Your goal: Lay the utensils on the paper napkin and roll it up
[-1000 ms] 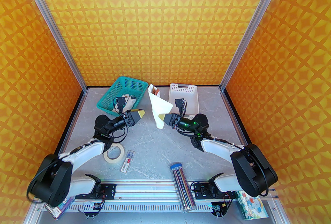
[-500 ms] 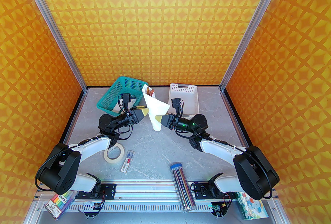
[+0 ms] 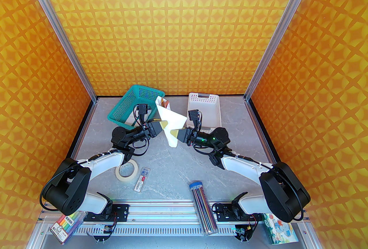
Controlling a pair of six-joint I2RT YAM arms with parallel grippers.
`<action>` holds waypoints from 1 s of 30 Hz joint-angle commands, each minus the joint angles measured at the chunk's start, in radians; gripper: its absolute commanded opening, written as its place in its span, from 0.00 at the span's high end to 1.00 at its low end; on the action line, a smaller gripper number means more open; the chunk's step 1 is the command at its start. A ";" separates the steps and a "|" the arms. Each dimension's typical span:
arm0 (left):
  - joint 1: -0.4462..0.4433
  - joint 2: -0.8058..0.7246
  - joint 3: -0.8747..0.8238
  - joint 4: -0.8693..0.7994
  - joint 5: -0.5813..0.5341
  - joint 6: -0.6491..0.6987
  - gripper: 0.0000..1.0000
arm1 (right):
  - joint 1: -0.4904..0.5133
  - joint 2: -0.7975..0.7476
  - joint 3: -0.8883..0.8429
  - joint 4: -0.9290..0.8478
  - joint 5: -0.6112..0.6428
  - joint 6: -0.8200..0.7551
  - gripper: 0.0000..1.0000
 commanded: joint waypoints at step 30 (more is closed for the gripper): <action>-0.010 -0.139 0.030 -0.224 -0.002 0.199 0.81 | 0.012 -0.096 0.016 -0.286 0.002 -0.186 0.86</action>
